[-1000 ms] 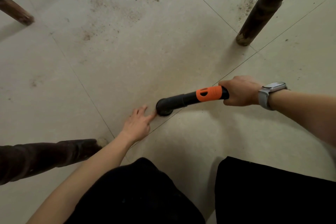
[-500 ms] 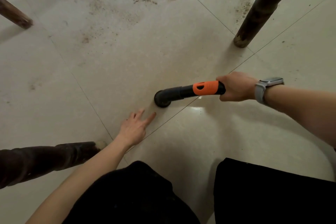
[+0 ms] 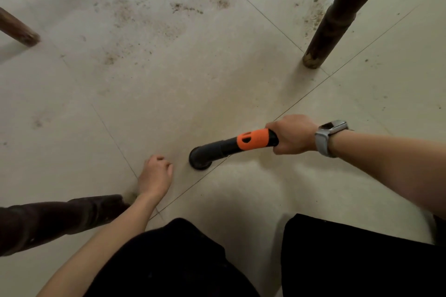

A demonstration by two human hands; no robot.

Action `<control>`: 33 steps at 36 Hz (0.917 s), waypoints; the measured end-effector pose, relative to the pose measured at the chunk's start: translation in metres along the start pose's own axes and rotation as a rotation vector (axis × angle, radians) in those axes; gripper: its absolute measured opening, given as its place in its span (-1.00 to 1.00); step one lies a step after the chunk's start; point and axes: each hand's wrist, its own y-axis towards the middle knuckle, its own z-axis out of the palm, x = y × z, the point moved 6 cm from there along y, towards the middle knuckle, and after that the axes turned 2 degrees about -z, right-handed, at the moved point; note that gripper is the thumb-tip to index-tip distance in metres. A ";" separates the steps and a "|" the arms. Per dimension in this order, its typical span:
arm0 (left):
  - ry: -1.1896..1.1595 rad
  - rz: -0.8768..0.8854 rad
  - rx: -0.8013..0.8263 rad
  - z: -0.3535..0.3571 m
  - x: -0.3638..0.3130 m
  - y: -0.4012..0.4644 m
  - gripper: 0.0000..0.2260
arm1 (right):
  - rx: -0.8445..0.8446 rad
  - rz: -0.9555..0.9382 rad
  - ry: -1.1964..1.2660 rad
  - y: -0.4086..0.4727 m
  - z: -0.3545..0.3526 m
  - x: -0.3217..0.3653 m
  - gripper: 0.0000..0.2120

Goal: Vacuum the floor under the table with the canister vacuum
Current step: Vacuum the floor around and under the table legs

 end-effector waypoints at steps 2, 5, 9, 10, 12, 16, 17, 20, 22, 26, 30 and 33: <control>-0.013 -0.052 -0.034 -0.004 0.004 -0.002 -0.76 | 0.011 -0.040 -0.035 0.003 0.005 0.008 -0.83; 0.027 -0.043 -0.049 -0.008 0.000 -0.005 -0.85 | 0.006 0.017 -0.033 0.001 0.001 -0.009 -0.84; 0.018 0.070 -0.021 -0.006 -0.017 0.000 -0.94 | -0.072 0.212 0.060 -0.015 -0.016 -0.065 -0.85; 0.008 0.102 -0.007 -0.004 -0.024 0.002 -0.96 | -0.102 0.268 0.071 -0.021 -0.020 -0.080 -0.86; -0.008 0.166 0.045 0.003 -0.040 0.003 -0.92 | -0.157 0.381 0.089 -0.034 -0.026 -0.108 -0.87; 0.109 0.298 0.207 0.023 -0.070 -0.002 -0.60 | -0.261 0.523 0.112 -0.064 -0.030 -0.148 -0.89; 0.185 0.353 0.226 0.028 -0.077 -0.006 -0.56 | -0.260 0.537 0.104 -0.069 -0.029 -0.150 -0.89; 0.339 0.469 0.256 0.040 -0.088 -0.017 -0.51 | -0.194 0.493 0.144 -0.074 -0.019 -0.135 -0.88; 0.340 0.506 0.240 0.040 -0.089 -0.019 -0.50 | -0.128 0.399 0.129 -0.071 -0.010 -0.117 -0.86; 0.365 0.695 0.190 0.036 -0.094 -0.024 -0.62 | 0.016 0.208 0.101 -0.059 0.021 -0.083 -0.84; 0.414 0.833 0.178 0.039 -0.102 -0.039 -0.62 | -0.026 0.205 0.071 -0.048 0.023 -0.082 -0.83; 0.464 0.847 0.185 0.041 -0.107 -0.043 -0.65 | -0.067 0.250 0.067 -0.051 0.016 -0.094 -0.84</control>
